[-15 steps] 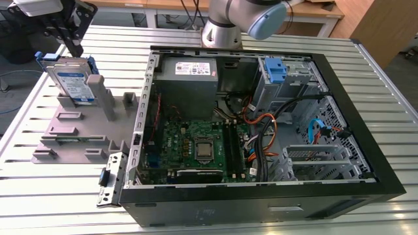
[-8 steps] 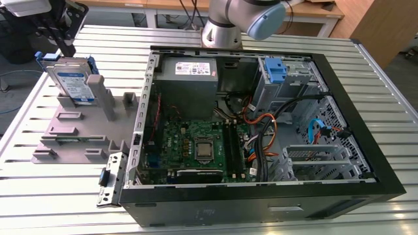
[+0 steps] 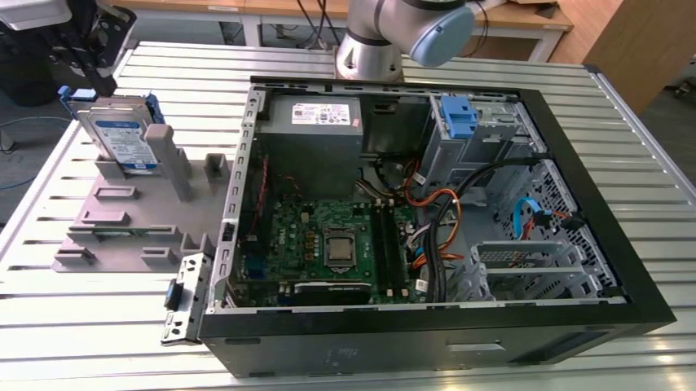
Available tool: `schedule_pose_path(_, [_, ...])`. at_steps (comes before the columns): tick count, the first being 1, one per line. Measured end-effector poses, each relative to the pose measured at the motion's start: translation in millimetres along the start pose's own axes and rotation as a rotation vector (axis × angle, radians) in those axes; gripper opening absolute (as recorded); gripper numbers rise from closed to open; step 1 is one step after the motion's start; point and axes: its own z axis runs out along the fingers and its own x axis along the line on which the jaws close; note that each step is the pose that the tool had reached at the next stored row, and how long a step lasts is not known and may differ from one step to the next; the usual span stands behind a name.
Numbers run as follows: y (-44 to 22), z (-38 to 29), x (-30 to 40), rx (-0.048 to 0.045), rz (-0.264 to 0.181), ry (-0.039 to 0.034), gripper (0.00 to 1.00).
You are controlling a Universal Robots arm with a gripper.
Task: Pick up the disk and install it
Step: 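Reach for the disk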
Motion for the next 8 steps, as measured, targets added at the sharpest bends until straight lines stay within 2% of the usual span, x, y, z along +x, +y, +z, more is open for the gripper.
schedule_pose_path(4, [3.6,2.9,4.8,0.0003,0.0,0.0003,0.11])
schedule_pose_path(8, [11.5,5.8,9.2,0.0002,0.0,0.0002,0.11])
